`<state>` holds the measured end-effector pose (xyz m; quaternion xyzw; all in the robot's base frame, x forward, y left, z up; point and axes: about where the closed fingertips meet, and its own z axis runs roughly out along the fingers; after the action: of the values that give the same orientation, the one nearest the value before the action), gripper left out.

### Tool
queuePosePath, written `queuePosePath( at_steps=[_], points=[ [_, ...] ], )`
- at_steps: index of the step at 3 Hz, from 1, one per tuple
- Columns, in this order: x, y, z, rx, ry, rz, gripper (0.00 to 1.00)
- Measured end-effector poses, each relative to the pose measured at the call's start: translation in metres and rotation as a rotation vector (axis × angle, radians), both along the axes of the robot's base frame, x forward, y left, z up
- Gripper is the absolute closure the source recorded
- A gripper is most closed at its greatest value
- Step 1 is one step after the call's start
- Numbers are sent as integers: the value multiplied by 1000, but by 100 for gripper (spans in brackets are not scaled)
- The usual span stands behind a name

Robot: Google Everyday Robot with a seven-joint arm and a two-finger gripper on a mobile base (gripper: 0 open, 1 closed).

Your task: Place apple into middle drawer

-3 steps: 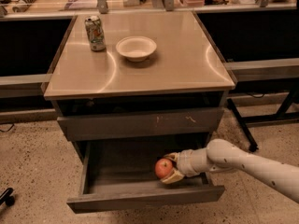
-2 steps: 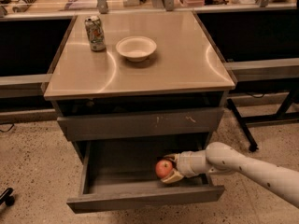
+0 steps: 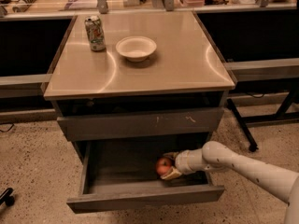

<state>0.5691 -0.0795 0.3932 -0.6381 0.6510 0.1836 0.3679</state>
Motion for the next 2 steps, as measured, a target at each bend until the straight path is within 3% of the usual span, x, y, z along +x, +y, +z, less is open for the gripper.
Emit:
queuePosePath(
  at_steps=[1,2],
  points=[
    [12,0,-23,-17,26,0,100],
    [13,0,-23,-18,25,0,81]
  ],
)
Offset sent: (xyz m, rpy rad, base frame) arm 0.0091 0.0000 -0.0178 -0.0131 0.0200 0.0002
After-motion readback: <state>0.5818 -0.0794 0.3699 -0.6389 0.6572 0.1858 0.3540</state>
